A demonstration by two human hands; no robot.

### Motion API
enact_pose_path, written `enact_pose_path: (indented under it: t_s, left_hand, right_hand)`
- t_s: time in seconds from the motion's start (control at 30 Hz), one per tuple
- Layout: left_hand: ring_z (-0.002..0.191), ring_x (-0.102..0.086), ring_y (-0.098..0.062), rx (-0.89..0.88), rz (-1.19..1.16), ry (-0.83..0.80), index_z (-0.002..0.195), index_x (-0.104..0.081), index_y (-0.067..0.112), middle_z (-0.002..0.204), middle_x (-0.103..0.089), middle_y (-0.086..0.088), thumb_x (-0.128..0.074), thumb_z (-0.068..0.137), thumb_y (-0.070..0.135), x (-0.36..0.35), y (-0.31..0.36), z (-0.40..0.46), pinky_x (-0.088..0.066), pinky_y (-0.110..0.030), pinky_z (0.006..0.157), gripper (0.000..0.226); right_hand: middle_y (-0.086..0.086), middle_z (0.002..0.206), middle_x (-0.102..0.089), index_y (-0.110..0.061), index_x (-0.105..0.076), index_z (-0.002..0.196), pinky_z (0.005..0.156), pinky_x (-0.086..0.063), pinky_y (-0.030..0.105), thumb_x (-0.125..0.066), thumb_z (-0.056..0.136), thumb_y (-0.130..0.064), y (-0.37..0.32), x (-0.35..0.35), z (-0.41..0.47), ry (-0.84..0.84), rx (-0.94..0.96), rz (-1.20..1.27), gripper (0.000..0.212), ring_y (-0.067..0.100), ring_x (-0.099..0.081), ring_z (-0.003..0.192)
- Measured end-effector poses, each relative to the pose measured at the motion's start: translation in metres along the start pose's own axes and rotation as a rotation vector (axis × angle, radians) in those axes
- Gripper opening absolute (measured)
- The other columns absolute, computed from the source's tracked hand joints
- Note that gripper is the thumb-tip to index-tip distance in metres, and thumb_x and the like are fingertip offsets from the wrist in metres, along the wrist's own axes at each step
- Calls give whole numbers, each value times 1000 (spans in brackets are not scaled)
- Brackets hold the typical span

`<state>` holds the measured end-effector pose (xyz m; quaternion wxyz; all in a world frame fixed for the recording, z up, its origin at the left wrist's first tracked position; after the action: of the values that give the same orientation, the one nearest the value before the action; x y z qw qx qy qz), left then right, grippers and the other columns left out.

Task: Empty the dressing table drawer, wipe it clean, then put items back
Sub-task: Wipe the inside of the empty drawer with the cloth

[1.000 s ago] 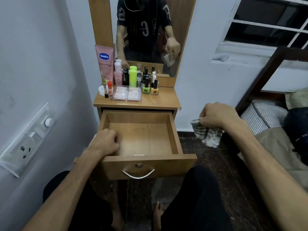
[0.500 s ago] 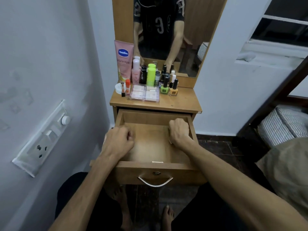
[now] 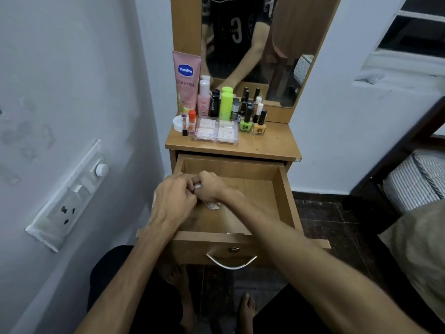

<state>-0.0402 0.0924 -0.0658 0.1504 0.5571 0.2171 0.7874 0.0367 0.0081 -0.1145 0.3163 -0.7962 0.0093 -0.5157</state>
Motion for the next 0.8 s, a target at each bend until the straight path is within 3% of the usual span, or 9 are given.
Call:
enact_pose_path:
  t_s: [0.13, 0.23, 0.3, 0.37, 0.43, 0.5, 0.7, 0.8]
  left_hand:
    - [80, -59, -15, -18, 5, -17, 81, -66, 18, 88, -64, 3, -63, 82, 6, -3, 3, -1, -54, -36, 74, 12]
    - [80, -58, -12, -43, 22, -34, 81, -66, 19, 89, -65, 5, -61, 83, 4, -5, 4, -3, -48, -29, 72, 16]
    - [81, -60, -14, -58, 40, -50, 80, -66, 19, 89, -66, 4, -61, 81, 4, -6, 6, -3, -49, -31, 72, 16]
    - [82, -62, -17, -60, 49, -55, 79, -67, 19, 89, -67, 3, -61, 80, 4, -6, 6, -2, -55, -37, 75, 16]
    - [81, -62, -16, -70, 68, -73, 80, -67, 18, 89, -67, 3, -62, 80, 4, -8, 8, -3, -58, -40, 77, 15]
    - [81, -62, -14, -101, 83, -117, 80, -67, 19, 88, -66, 5, -62, 81, 5, -12, 11, -4, -57, -39, 78, 15]
    - [80, -60, -11, -123, 76, -232, 76, -66, 22, 85, -64, 7, -63, 80, 5, -24, 12, -4, -57, -37, 79, 17]
    - [80, -60, -10, -110, 50, -238, 76, -67, 20, 84, -65, 6, -64, 80, 4, -23, 12, -6, -56, -35, 79, 18]
  right_hand:
    - [0, 93, -69, -26, -71, 84, 76, -50, 25, -56, 87, 2, 2, -27, -48, -380, 159, -154, 32, 18, -61, 90]
    - [-3, 114, -72, -29, -81, 95, 86, -48, 29, -58, 85, -3, 9, -23, -67, -466, 208, -314, 36, 14, -60, 98]
    - [-9, 105, -74, -30, -80, 79, 89, -46, 33, -65, 87, -11, 19, -10, -66, -434, 217, -533, 25, 10, -61, 96]
    - [-9, 99, -71, -28, -67, 67, 98, -43, 42, -72, 87, -21, 22, 0, -66, -328, 302, -813, 22, 14, -61, 103]
    - [-2, 108, -70, -26, -67, 80, 101, -38, 45, -67, 92, -26, 19, 2, -65, -169, 459, -1049, 12, 19, -59, 112]
    - [0, 117, -69, -21, -72, 97, 101, -41, 43, -63, 96, -28, 27, 10, -57, -78, 506, -1136, 11, 21, -59, 117]
    - [11, 122, -67, -14, -67, 115, 99, -47, 45, -59, 102, -22, 99, 55, -52, -43, 38, -1117, 18, 29, -67, 110]
    - [7, 112, -69, -16, -67, 108, 96, -50, 43, -64, 98, -31, 111, 49, -67, -49, -77, -1096, 18, 26, -66, 104]
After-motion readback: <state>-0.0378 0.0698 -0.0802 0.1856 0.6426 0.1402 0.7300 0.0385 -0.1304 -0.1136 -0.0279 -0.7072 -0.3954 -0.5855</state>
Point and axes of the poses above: each hand's wrist, its own z-axis towards the middle knuckle, its own x-axis out of the back of the hand, y = z × x, the point moved 8 cm from there along z, towards the middle knuckle
